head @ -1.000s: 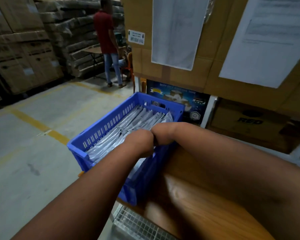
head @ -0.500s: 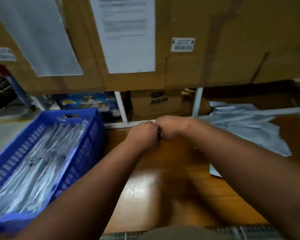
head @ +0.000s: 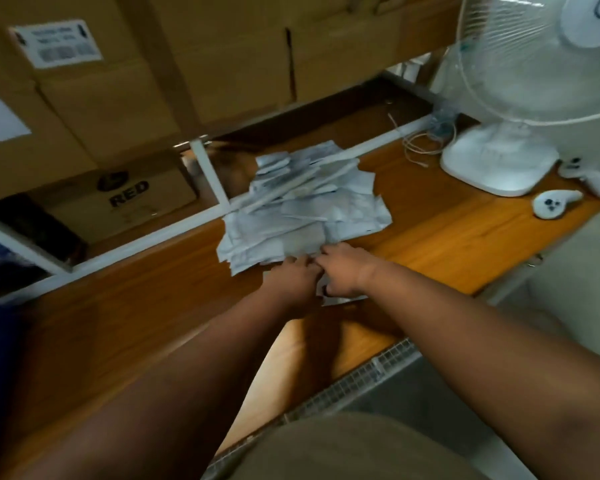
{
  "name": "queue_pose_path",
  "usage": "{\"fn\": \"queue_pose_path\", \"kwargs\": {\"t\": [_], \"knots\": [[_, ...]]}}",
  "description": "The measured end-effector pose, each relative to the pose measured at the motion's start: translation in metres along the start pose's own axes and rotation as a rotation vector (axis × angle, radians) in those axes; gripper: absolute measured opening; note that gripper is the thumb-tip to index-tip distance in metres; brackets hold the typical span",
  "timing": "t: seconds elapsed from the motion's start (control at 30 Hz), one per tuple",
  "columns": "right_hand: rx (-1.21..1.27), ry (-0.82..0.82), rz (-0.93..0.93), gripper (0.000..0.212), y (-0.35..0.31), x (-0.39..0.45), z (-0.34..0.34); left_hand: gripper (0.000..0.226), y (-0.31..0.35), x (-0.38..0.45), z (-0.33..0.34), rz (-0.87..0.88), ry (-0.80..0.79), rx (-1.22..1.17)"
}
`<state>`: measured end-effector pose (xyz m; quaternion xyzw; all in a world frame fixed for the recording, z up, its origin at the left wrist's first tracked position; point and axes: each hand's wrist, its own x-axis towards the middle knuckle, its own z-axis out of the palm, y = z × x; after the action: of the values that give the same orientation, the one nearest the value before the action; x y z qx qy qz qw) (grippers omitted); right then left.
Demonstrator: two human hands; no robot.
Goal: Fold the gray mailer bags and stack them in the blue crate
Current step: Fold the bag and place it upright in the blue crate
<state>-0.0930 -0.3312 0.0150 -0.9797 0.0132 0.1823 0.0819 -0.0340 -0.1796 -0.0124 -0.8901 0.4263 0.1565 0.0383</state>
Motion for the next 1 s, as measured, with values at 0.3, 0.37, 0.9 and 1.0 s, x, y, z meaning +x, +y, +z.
{"fn": "queue_pose_path", "kwargs": {"t": [0.3,0.37,0.9,1.0], "knots": [[-0.108,0.077,-0.063,0.056,0.019,0.006,0.056,0.074,0.007,0.005,0.044,-0.048,0.009,0.061],[-0.137,0.116,-0.111,0.055,0.009,0.008,0.061,0.074,0.0,-0.005,0.047,-0.058,0.026,0.077],[-0.174,0.082,-0.446,0.057,-0.197,0.047,0.086,0.065,-0.141,-0.188,0.107,-0.277,0.148,-0.019],[-0.169,0.102,-0.451,0.061,-0.23,0.049,0.095,0.067,-0.16,-0.226,0.121,-0.295,0.221,-0.031]]}}
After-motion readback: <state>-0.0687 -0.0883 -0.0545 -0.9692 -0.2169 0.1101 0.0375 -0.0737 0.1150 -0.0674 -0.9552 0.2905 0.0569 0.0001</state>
